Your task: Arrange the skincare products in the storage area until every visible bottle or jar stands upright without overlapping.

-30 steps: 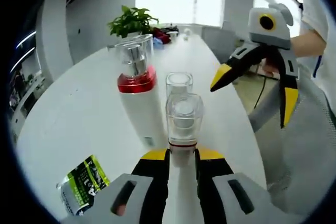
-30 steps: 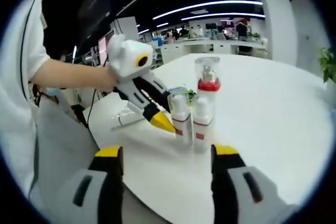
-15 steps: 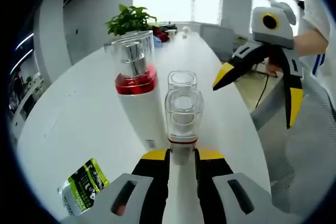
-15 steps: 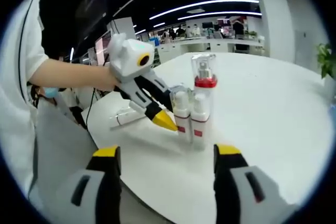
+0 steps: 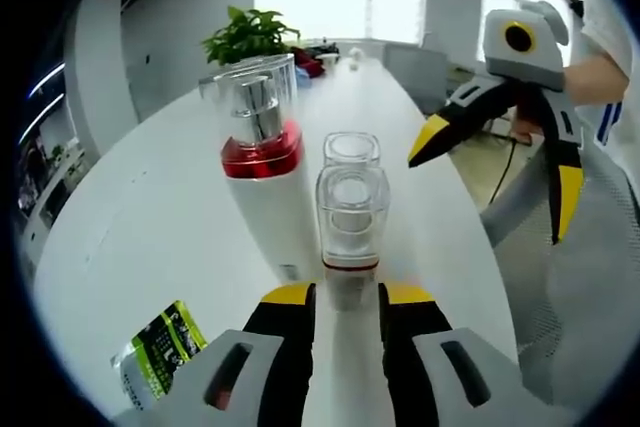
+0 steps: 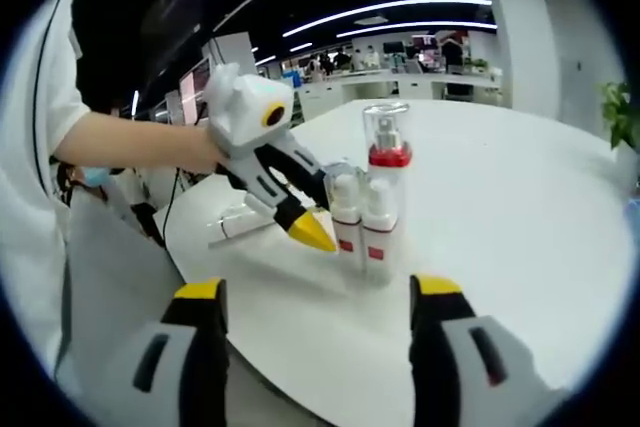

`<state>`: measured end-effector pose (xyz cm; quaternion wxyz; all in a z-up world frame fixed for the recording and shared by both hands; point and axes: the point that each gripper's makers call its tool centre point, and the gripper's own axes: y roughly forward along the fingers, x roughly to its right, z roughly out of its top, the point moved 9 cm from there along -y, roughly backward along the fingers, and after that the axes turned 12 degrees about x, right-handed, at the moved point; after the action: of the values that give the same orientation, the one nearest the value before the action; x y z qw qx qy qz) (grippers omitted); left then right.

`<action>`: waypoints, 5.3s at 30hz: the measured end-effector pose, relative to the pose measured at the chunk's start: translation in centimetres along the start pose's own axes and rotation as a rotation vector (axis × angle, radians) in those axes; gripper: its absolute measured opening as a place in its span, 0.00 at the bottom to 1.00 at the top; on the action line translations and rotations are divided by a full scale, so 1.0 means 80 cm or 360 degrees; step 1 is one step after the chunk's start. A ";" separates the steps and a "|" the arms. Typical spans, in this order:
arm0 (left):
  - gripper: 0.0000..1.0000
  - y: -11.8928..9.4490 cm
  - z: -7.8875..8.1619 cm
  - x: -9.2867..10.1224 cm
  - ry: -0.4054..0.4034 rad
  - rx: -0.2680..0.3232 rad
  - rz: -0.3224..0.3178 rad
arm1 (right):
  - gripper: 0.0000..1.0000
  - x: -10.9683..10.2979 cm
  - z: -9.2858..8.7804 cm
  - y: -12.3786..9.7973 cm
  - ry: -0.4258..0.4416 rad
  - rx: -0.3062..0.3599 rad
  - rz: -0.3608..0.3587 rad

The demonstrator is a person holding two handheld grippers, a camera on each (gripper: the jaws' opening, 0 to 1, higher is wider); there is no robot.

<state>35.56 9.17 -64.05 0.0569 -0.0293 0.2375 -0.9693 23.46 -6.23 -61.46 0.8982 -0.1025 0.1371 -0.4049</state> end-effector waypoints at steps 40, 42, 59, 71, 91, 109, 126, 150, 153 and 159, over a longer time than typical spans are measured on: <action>0.55 -0.128 -0.025 0.088 -0.0338 0.0021 0.0480 | 0.94 -0.026 0.026 -0.021 -0.0006 0.0102 -0.0082; 0.57 -0.135 -0.029 0.091 -0.0360 0.0027 0.0518 | 0.94 -0.027 0.027 -0.022 -0.0013 0.0093 -0.0083; 0.71 -0.197 -0.049 0.122 -0.0602 0.0106 0.0850 | 0.98 -0.034 0.030 -0.023 -0.0021 0.0066 -0.0039; 0.79 -0.226 -0.058 0.137 -0.0725 0.0189 0.0995 | 0.98 -0.034 0.032 -0.030 0.0015 0.0086 -0.0027; 0.94 -0.266 -0.075 0.157 -0.0841 0.0209 0.1246 | 1.00 -0.037 0.030 -0.034 0.0056 0.0106 -0.0037; 0.93 -0.263 -0.074 0.155 -0.0844 0.0144 0.1233 | 0.99 -0.035 0.028 -0.036 0.0095 0.0119 -0.0051; 0.88 -0.229 -0.083 0.127 -0.0939 -0.0147 0.1108 | 0.98 -0.018 0.024 -0.050 0.0120 0.0129 -0.0149; 0.73 -0.194 -0.087 0.064 -0.0959 -0.0467 0.0990 | 0.96 -0.003 0.006 -0.058 0.0214 0.0112 -0.0265; 0.71 -0.187 -0.087 0.055 -0.0967 -0.0485 0.0963 | 0.95 -0.002 0.005 -0.058 0.0222 0.0112 -0.0278; 0.69 -0.173 -0.088 0.036 -0.0945 -0.0528 0.0921 | 0.95 0.002 0.001 -0.054 0.0241 0.0094 -0.0295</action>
<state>30.80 24.23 -63.74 0.3859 -0.2474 0.3617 -0.8118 20.59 -9.13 -60.13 0.8466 -0.0573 0.1826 -0.4965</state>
